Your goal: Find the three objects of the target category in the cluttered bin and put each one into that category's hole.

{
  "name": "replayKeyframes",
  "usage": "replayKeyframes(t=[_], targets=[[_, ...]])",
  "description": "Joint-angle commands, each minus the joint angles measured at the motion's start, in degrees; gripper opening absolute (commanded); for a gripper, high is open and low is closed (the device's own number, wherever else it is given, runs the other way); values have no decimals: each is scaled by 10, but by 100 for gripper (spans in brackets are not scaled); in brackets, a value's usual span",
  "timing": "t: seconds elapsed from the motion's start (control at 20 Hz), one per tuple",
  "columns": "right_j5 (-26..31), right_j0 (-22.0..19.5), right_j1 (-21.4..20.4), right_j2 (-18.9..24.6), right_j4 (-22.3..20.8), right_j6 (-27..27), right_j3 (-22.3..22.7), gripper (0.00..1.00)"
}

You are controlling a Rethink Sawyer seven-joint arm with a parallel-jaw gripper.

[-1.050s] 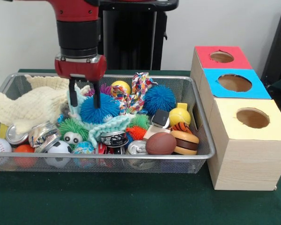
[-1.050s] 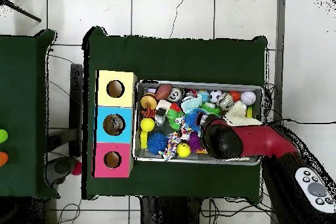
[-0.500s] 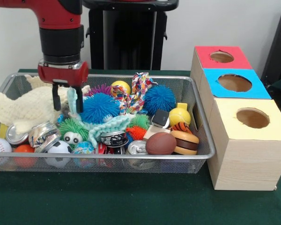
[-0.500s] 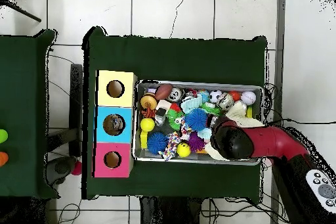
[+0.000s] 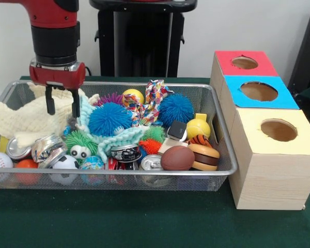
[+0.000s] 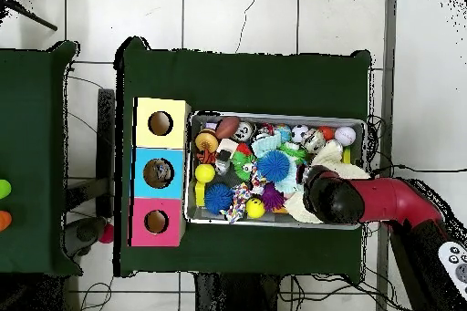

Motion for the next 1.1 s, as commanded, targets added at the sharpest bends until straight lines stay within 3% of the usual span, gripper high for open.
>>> replayKeyframes(t=[0.05, 0.75, 1.1], targets=[[100, 18, -7, 19, -45, -187, -46, 100], [111, 70, 6, -50, -132, -139, -84, 100], [112, 61, 2, -56, -137, -144, -78, 100]])
